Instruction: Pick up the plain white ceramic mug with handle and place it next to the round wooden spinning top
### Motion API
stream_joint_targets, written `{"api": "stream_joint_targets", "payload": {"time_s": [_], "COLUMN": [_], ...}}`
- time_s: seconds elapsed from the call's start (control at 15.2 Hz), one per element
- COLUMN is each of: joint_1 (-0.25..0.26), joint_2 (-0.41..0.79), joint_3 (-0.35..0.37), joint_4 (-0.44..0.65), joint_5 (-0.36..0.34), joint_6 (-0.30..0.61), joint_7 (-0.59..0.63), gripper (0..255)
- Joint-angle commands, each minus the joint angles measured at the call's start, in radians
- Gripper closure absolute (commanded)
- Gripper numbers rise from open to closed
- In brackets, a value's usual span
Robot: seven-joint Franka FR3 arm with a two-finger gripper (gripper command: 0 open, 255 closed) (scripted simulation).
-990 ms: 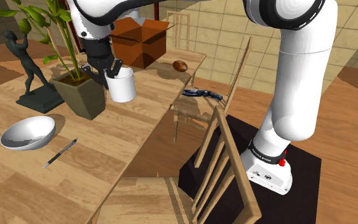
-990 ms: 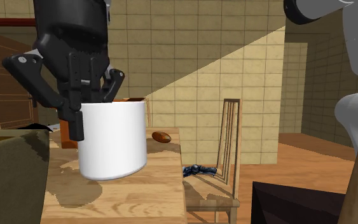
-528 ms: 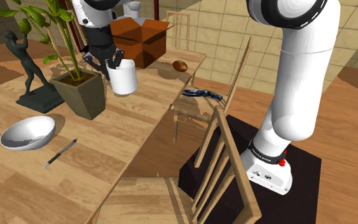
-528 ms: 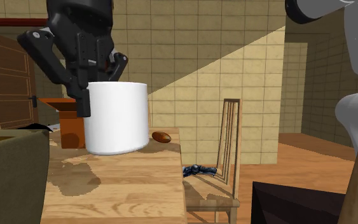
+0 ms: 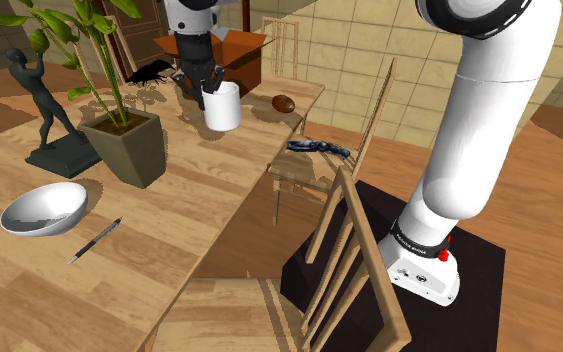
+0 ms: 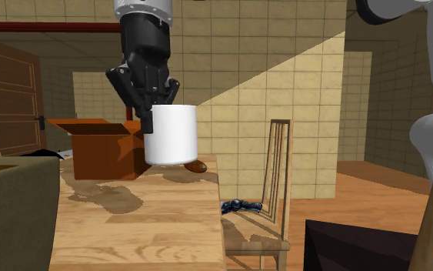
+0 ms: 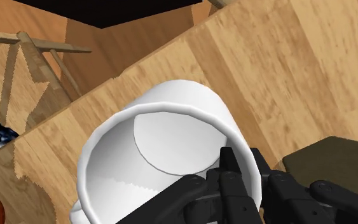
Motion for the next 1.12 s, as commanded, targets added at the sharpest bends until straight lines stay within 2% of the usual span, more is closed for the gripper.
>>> {"api": "stream_joint_targets", "payload": {"time_s": [0.0, 0.53, 1.06], "joint_1": [-0.028, -0.135, -0.235], "joint_2": [-0.01, -0.026, 0.02], "joint_3": [-0.018, -0.093, -0.165], "joint_4": [-0.007, -0.025, 0.04], "joint_5": [0.005, 0.018, 0.019], "joint_6": [0.0, 0.003, -0.013], "joint_7": [-0.048, -0.231, -0.404], "gripper": [255, 255, 255]}}
